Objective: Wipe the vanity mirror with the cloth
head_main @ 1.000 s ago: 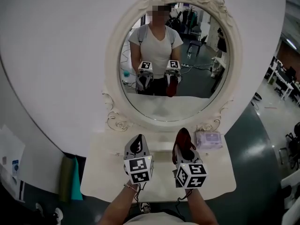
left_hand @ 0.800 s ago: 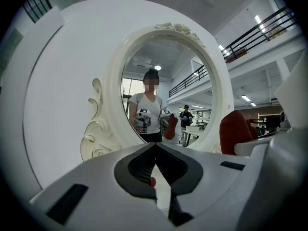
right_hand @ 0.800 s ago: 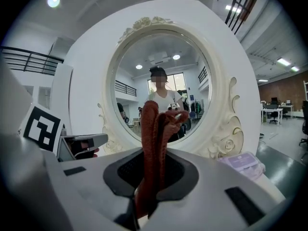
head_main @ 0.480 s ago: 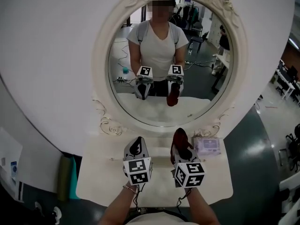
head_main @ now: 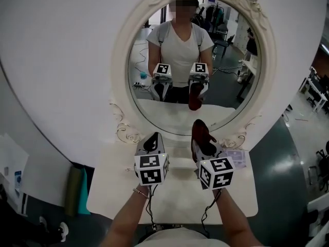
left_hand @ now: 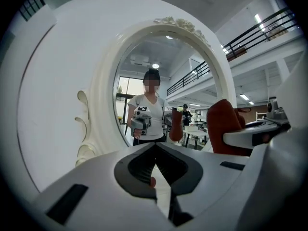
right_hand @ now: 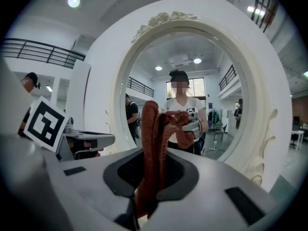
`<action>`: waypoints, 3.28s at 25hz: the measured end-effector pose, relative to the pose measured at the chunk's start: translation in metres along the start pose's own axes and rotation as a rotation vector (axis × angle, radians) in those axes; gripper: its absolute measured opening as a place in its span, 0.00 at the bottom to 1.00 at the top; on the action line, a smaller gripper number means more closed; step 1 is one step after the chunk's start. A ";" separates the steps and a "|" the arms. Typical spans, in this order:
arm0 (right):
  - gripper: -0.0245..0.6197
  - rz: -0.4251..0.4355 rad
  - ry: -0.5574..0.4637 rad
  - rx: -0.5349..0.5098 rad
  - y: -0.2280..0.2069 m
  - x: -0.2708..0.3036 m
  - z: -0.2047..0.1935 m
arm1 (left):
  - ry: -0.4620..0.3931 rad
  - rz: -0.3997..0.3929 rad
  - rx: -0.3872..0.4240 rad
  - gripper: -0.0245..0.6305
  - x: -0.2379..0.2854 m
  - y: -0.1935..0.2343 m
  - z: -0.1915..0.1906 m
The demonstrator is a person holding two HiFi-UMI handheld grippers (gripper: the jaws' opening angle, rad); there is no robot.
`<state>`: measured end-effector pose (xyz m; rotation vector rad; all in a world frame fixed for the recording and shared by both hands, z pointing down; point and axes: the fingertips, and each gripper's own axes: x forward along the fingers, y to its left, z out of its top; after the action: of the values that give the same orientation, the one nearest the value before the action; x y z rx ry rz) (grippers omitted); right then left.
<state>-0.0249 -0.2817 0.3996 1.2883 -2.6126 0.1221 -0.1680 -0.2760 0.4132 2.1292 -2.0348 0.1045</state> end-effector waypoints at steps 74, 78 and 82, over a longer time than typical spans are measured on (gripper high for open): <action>0.13 0.023 0.236 -1.226 0.111 0.153 -0.005 | 0.047 0.048 -0.038 0.04 -0.007 0.106 0.000; 0.13 0.058 0.294 -1.208 0.106 0.155 -0.044 | 0.091 0.034 -0.054 0.04 -0.004 0.098 -0.027; 0.13 0.071 0.330 -1.190 0.098 0.153 -0.065 | 0.128 0.028 -0.068 0.04 -0.001 0.089 -0.053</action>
<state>-0.1821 -0.3288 0.5021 0.6336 -1.8252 -0.9568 -0.2521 -0.2680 0.4730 2.0002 -1.9666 0.1684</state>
